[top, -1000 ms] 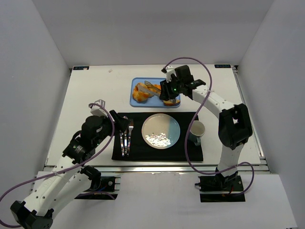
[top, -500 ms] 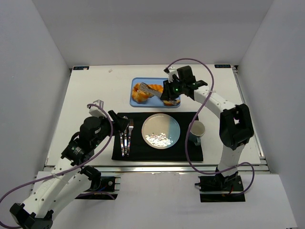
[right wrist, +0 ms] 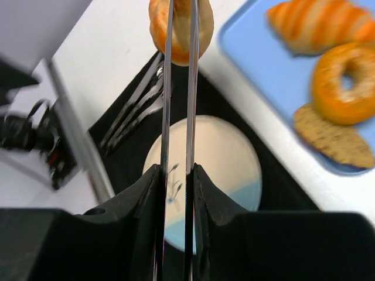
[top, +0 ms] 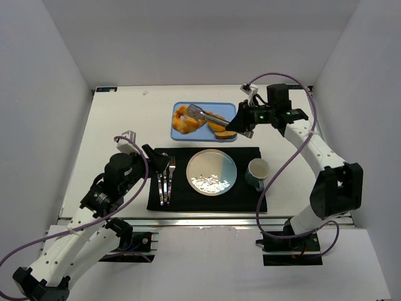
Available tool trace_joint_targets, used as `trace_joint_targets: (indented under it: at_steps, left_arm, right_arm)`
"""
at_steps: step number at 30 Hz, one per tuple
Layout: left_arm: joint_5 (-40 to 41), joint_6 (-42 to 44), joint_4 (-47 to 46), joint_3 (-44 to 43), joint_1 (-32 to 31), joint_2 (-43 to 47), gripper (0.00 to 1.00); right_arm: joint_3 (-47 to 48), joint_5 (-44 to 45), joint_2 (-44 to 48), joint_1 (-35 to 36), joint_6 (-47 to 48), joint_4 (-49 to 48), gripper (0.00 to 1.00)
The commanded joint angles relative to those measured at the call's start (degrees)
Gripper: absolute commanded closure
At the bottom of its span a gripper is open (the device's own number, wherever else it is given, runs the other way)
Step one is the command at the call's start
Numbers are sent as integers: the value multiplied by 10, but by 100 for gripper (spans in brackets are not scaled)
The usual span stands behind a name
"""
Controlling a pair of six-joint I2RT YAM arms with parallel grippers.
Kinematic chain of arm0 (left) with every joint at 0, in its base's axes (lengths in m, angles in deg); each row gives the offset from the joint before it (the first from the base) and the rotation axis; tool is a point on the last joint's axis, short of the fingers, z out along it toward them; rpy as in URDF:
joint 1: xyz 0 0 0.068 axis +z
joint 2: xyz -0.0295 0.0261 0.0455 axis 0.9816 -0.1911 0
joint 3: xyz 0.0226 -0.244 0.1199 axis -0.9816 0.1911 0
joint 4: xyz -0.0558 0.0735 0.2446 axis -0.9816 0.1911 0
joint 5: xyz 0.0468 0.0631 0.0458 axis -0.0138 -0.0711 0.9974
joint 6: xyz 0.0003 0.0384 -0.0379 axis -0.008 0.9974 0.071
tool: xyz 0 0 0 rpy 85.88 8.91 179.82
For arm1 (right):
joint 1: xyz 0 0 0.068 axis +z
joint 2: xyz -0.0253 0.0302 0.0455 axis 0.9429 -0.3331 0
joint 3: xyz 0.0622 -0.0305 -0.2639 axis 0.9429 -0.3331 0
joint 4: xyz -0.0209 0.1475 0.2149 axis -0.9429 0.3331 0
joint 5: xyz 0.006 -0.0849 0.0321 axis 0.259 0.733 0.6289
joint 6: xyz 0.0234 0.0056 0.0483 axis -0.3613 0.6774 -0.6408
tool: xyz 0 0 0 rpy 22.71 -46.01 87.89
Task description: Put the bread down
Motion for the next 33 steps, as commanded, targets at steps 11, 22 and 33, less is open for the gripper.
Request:
trace_joint_targets:
  at_steps: [11, 22, 33]
  left_arm:
    - [0, -1, -9, -3, 0, 25, 28]
    - [-2, 0, -17, 4, 0, 23, 28]
    - [-6, 5, -26, -3, 0, 9, 28]
  right_arm:
    - [-77, -59, 125, -36, 422, 341, 100]
    - [-124, 40, 131, -36, 435, 358, 73]
    - [-114, 27, 170, -44, 374, 299, 49]
